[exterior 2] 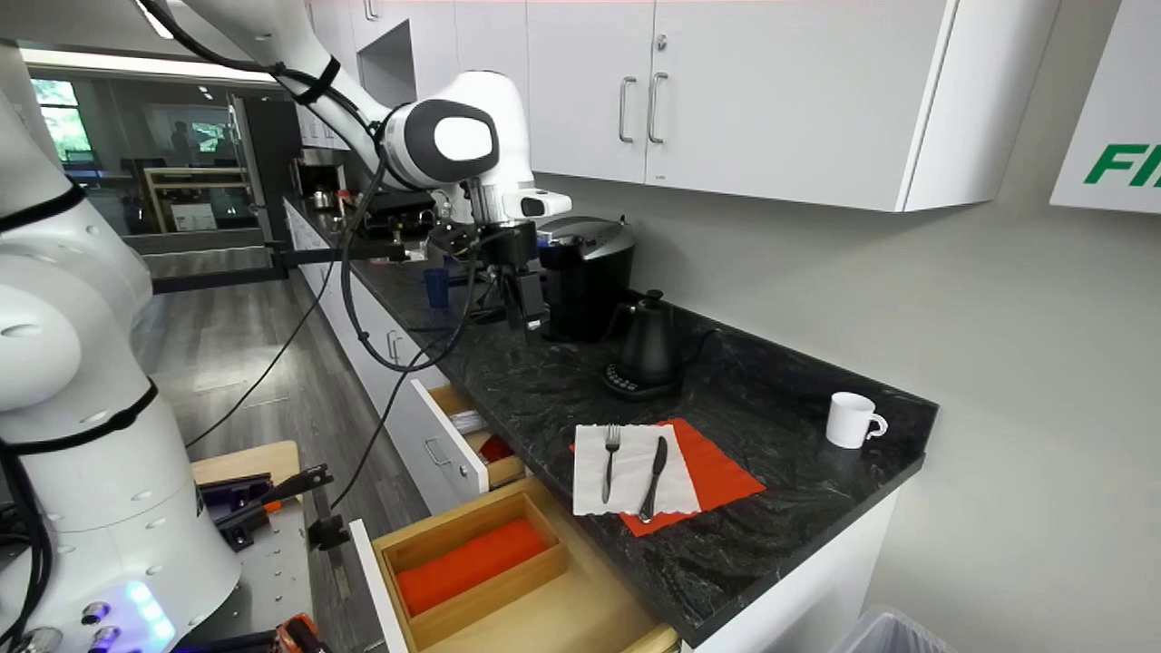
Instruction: Put the fork and knife in the left segment of the open drawer
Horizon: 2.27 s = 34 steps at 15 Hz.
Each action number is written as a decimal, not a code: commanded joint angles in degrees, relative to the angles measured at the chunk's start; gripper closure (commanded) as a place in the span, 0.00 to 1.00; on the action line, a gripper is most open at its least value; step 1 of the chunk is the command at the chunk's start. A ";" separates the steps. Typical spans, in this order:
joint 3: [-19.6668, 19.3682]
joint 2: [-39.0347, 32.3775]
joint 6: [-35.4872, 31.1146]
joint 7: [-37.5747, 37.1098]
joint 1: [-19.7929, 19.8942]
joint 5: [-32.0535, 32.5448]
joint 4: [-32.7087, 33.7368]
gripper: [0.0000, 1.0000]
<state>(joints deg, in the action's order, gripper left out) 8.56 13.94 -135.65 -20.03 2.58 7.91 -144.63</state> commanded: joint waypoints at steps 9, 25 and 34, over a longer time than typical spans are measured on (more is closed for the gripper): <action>-1.12 -0.37 0.16 -0.23 -1.14 0.27 0.21 0.00; -5.06 -38.53 1.48 30.96 0.40 -1.91 35.05 0.00; -2.59 -52.57 17.95 61.63 4.92 -2.64 55.69 0.00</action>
<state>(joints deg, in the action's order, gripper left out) 4.24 -36.17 -123.92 33.86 5.65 5.76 -93.99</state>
